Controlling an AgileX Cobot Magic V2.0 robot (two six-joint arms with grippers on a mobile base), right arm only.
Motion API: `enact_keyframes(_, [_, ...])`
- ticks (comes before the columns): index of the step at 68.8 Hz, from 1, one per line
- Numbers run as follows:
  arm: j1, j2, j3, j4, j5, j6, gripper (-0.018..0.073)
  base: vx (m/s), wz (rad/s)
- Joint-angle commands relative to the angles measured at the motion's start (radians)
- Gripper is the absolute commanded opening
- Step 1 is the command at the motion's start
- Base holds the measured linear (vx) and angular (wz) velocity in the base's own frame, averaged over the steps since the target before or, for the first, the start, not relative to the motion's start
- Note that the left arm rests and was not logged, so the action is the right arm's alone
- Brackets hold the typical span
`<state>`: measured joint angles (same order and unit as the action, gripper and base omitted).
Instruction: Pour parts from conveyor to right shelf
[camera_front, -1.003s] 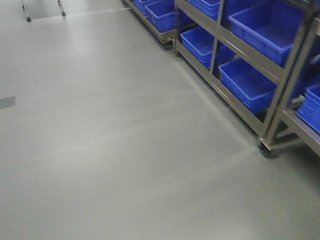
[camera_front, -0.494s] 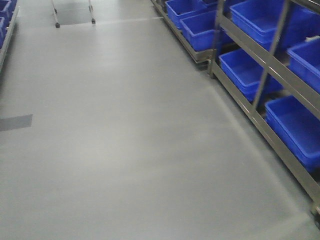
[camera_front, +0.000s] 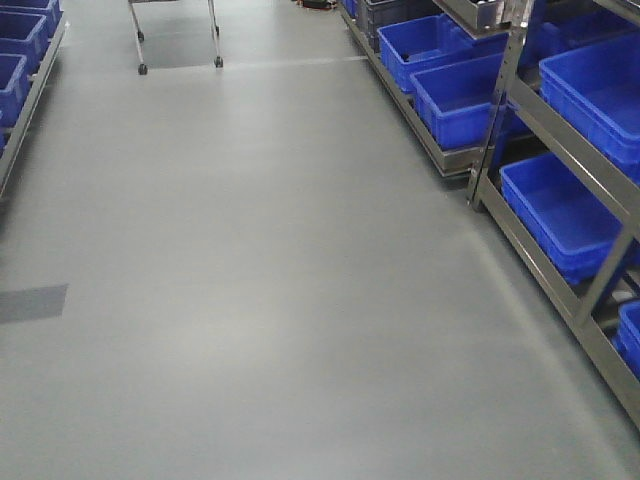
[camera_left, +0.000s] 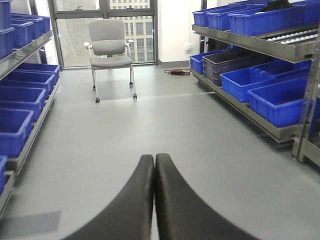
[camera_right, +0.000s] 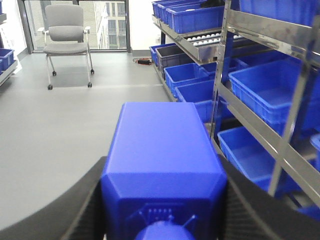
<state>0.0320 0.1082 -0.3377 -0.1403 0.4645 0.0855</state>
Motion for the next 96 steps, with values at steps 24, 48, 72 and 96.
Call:
enact_keyframes(24, [-0.001, 0.012, -0.028, -0.008, -0.081, -0.003, -0.0006, 0.72, -0.10])
enact_keyframes(48, [-0.001, 0.012, -0.028, -0.008, -0.081, -0.003, -0.0006, 0.58, 0.18])
enact_keyframes(72, [-0.001, 0.012, -0.028, -0.008, -0.081, -0.003, -0.0006, 0.41, 0.78])
enact_keyframes(96, [-0.001, 0.012, -0.028, -0.008, -0.081, -0.003, -0.0006, 0.37, 0.88])
